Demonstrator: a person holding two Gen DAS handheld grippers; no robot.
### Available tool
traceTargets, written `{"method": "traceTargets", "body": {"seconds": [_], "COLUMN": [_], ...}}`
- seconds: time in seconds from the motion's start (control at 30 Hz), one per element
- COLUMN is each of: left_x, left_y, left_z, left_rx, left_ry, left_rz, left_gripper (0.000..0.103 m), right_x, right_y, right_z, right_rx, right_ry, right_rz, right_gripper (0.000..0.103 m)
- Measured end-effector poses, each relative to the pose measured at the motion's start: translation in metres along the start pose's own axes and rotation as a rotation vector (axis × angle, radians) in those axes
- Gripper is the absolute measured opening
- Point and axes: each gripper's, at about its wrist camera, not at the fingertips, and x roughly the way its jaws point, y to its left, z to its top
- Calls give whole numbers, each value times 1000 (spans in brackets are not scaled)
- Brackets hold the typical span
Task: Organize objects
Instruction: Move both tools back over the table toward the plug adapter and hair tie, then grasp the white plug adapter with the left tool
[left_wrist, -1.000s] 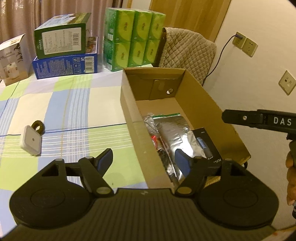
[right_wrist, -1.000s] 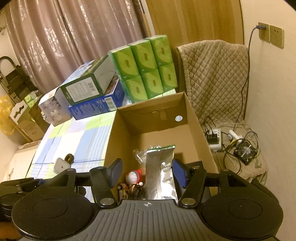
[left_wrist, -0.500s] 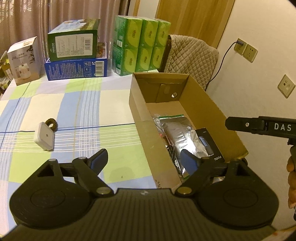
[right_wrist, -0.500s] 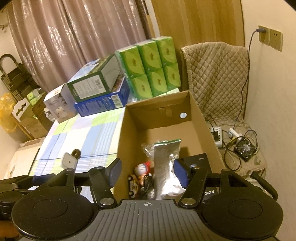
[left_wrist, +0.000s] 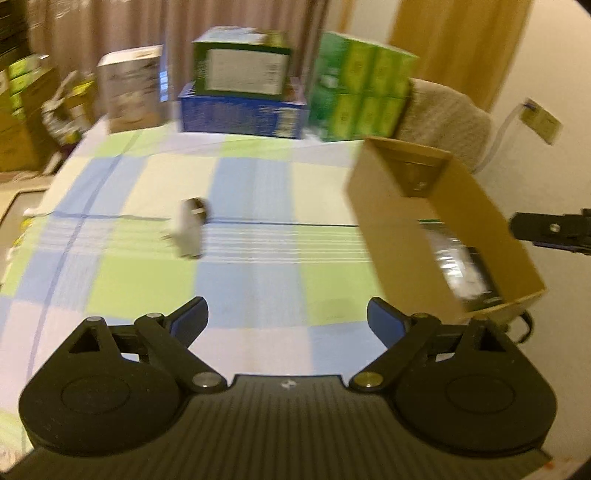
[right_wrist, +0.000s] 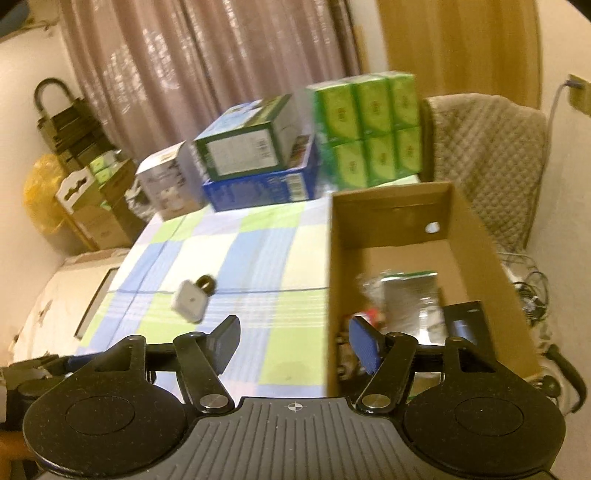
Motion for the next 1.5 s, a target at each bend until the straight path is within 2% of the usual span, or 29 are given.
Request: {"method": "traceTargets", "body": {"seconds": [0.17,0.5,0.67,0.87,1.0,1.23,1.3,1.5], "left_x": [-7,-6,8,38,69,117,128,158], "left_y": [42,90,104,122,132,137,137,131], "left_z": [-5,-10,-6,2,10,23,28,39], "left_rx": [-53,-105,-103,-112,-130,-87,-87,-77], "left_ry": [-4,-3,-2,-30,-32,-52,-57,-68], "left_rz": [46,85,102,104,93,49,33,-10], "left_gripper": [92,92,91,89,82,66,63,44], "right_x": [23,63,92,144,181,240,251,271], "right_y": [29,67,76,76,74,63,62,51], "right_z": [-5,-8,-10,-11,-12,-17,-16,-10], "right_rx": [-31,-65,-64,-67,-80,-83,-91,-73], "right_ry": [29,63,73,87,107,132,139,136], "right_rz": [36,84,107,87,73,42,40,27], "right_gripper": [63,63,64,63,63,63,63,63]}}
